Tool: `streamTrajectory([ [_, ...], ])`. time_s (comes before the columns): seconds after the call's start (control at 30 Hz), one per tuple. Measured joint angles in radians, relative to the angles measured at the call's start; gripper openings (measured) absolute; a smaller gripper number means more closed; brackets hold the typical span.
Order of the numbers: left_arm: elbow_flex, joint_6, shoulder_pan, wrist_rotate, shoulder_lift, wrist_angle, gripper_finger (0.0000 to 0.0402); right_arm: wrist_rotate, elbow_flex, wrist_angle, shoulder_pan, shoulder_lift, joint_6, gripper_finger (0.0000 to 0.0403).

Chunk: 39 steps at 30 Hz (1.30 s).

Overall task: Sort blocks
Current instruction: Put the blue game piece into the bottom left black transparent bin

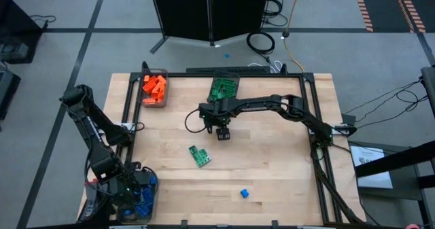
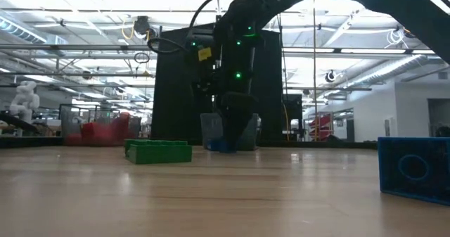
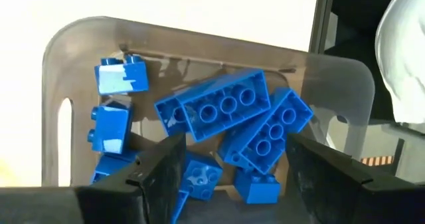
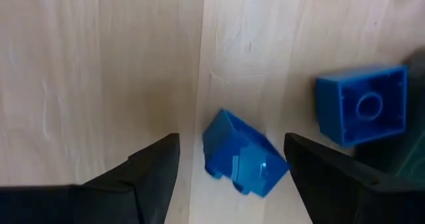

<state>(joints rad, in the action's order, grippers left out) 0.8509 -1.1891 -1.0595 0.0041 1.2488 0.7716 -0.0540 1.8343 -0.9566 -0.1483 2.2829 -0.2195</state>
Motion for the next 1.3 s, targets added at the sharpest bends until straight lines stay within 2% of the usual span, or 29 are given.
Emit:
streamTrajectory([
  [0.23, 0.000, 0.000, 0.000, -0.020, 0.000, 0.000, 0.0258, -0.025, 0.000, 0.010, -0.001, 0.000, 0.008, 0.0254],
  [0.33, 0.000, 0.000, 0.000, -0.044, 0.000, 0.000, 0.0258, -0.058, 0.000, 0.012, 0.002, -0.001, -0.007, 0.0222],
  [0.5, 0.000, 0.001, 0.000, -0.075, 0.000, 0.000, 0.0258, -0.058, 0.000, 0.006, 0.003, -0.003, -0.016, 0.0141],
  [0.67, 0.000, 0.001, 0.000, -0.115, 0.000, 0.000, 0.0258, -0.058, 0.001, 0.003, 0.013, -0.003, -0.025, 0.0139],
  [0.83, 0.000, 0.087, 0.000, -0.185, 0.000, 0.000, 0.0258, -0.056, 0.001, 0.002, 0.036, -0.003, -0.028, 0.0139],
  [0.93, 0.000, 0.165, 0.000, -0.348, 0.000, 0.011, 0.0258, -0.054, 0.026, -0.030, 0.058, -0.001, -0.014, 0.0139],
  [1.07, 0.000, 0.206, 0.000, -0.654, 0.000, 0.061, 0.0258, -0.055, 0.112, -0.070, 0.108, 0.000, -0.014, 0.0139],
  [1.2, 0.000, 0.093, 0.013, -0.993, -0.002, 0.116, 0.0258, -0.152, 0.256, -0.131, 0.172, 0.000, -0.067, 0.0139],
  [1.3, 0.000, -0.047, 0.026, -1.199, -0.014, 0.161, 0.0258, -0.245, 0.385, -0.148, 0.223, -0.001, -0.119, 0.0139],
])
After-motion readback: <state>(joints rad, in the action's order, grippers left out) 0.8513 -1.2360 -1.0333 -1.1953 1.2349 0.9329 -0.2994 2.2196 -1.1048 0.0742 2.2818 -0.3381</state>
